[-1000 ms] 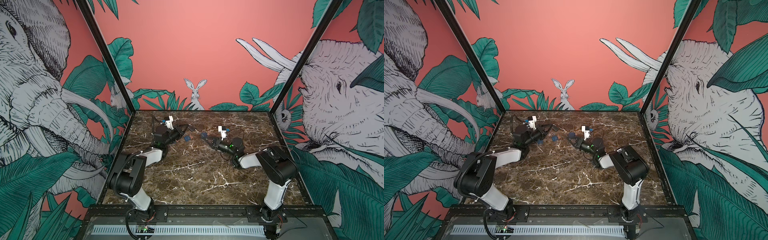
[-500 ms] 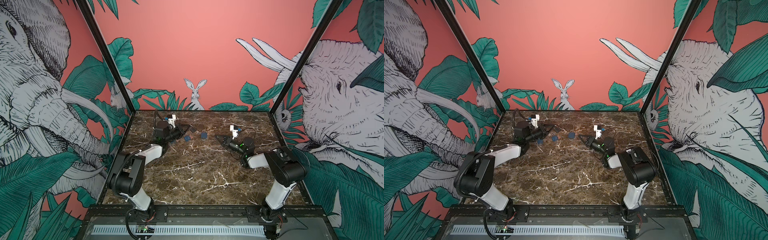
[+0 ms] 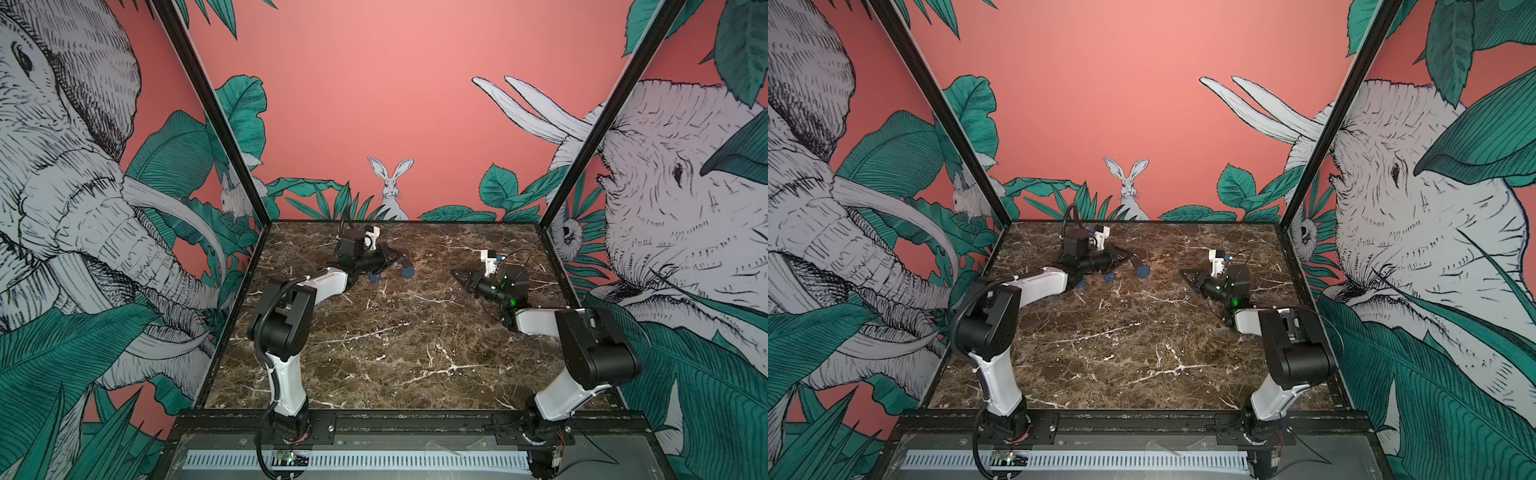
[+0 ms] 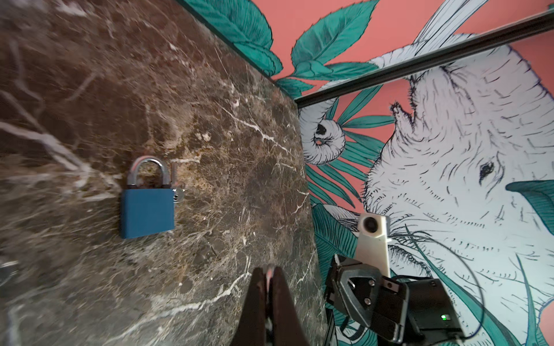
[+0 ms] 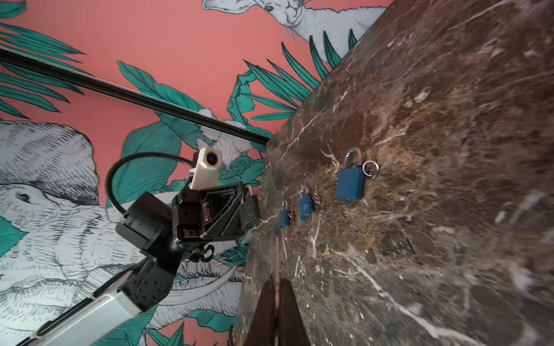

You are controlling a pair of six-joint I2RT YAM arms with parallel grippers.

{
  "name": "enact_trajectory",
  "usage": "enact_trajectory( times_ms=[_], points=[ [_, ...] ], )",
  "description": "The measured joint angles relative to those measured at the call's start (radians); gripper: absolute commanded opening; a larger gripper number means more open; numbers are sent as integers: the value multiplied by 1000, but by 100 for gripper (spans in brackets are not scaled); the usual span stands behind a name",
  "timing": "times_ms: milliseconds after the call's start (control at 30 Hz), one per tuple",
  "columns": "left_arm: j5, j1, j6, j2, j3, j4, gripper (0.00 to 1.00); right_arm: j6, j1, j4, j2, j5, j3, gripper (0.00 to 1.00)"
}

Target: Lock with the key

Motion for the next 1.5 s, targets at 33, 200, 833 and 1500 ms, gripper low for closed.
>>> enact_trajectory(
  times_ms=[33,200,833,1500],
  points=[
    [-1,-15,1,31,35,-3,0,-57,-6,-94,-35,5,24,0],
    [-1,-69,1,188,208,-21,0,-271,-28,-396,-122,18,135,0],
    [60,-113,154,543,681,-293,0,-431,-78,-628,-45,20,148,0],
    [51,-153,257,699,982,-623,0,-487,-135,-668,-42,27,125,0]
  ],
)
